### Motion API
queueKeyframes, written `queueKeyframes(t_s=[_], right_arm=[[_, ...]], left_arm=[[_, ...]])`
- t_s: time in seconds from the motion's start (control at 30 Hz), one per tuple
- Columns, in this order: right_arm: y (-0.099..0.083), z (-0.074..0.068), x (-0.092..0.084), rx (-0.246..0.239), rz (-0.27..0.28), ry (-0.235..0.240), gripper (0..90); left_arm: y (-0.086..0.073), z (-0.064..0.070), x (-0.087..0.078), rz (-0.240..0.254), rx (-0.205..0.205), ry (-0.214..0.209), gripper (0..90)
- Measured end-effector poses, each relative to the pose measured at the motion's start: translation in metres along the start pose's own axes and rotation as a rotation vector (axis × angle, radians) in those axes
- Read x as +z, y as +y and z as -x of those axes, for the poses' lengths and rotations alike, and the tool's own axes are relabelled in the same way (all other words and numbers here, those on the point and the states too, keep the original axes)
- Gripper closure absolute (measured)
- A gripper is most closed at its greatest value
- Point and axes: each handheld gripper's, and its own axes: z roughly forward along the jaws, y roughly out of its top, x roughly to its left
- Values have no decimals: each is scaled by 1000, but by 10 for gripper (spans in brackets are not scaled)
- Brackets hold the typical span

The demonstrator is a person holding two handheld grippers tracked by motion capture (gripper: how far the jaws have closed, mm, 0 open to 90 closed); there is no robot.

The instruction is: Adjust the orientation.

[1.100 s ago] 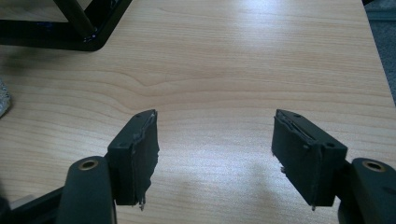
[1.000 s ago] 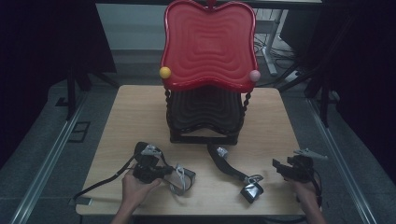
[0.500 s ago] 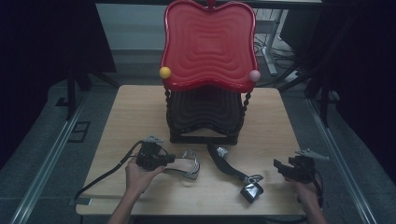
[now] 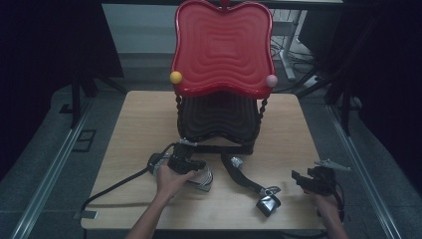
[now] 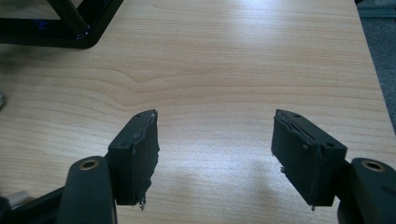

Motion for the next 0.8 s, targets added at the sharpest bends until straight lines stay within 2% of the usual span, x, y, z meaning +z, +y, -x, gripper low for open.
queueKeyframes(t_s=[0.07,0.1,0.17,0.27,0.37,0.4,0.5,0.67,0.7,0.8], right_arm=[[0,0,0,-1,-3,0,324],[0,0,0,-2,-3,0,324],[-1,0,1,-4,-6,-1,324],[-1,-1,2,-3,-10,-2,324],[0,-1,0,-8,-7,-4,324],[-1,0,1,-8,-7,-4,324],[-1,1,0,-5,-12,-9,324],[-1,1,1,-6,-9,-8,324],[-2,0,1,-3,-7,-8,324],[-2,0,1,-4,-13,-9,324]], left_arm=[[1,0,3,-3,1,14,899],[5,-1,10,-10,-6,11,899],[7,0,13,-17,-1,12,899],[10,-1,20,-26,-21,-13,899],[7,-1,26,-61,-10,3,900],[3,0,28,-70,6,10,900],[0,1,28,-61,-1,12,900],[-10,-1,24,-44,-16,-42,900],[-13,1,22,-50,-1,-43,900],[-23,4,16,-55,13,-54,900]])
